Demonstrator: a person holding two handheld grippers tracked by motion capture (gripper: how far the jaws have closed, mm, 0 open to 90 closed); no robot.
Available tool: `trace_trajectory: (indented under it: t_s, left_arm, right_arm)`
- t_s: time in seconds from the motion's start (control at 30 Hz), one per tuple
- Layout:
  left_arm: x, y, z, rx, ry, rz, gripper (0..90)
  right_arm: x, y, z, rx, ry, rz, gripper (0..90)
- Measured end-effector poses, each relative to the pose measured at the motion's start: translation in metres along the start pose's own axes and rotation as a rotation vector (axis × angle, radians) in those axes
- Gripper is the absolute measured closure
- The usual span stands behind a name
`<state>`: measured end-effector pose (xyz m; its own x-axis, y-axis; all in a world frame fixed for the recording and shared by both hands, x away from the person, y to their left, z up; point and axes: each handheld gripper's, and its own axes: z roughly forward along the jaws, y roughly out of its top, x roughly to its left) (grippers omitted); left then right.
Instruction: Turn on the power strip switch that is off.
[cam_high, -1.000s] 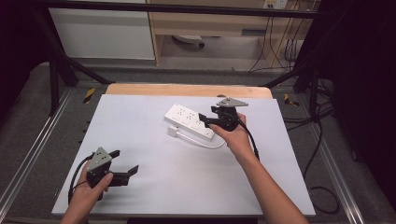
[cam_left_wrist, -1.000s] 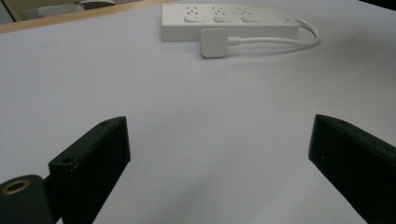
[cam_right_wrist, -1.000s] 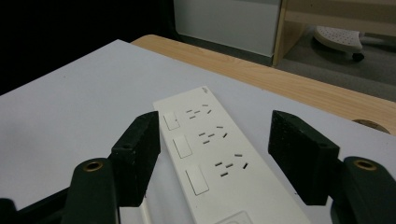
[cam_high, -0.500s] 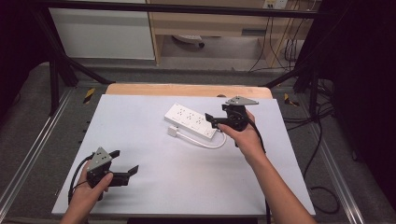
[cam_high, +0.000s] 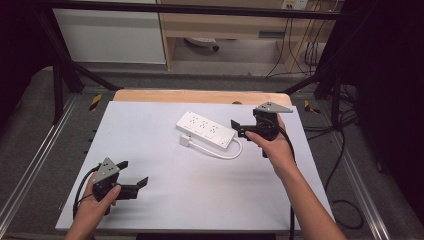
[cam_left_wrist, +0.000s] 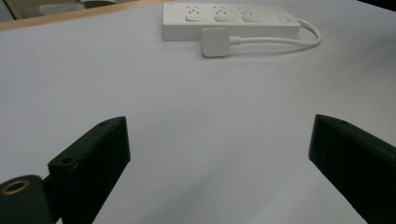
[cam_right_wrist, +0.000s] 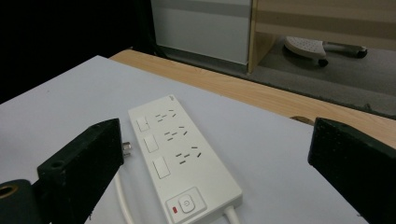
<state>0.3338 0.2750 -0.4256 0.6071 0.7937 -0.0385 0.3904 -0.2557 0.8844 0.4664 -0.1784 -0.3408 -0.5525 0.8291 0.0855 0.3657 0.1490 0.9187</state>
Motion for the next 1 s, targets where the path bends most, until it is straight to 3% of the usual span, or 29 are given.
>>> trace_trajectory:
  t_s: [0.43, 1.0]
  left_arm:
    - [0.0, 0.0, 0.0, 0.001, 0.002, -0.005, 5.3]
    - [0.001, -0.001, 0.0, 0.003, 0.003, -0.01, 5.4]
  right_arm:
    - [-0.013, -0.008, -0.034, -0.042, -0.029, -0.018, 3.7]
    - [-0.034, -0.048, -0.081, -0.078, -0.098, -0.012, 6.1]
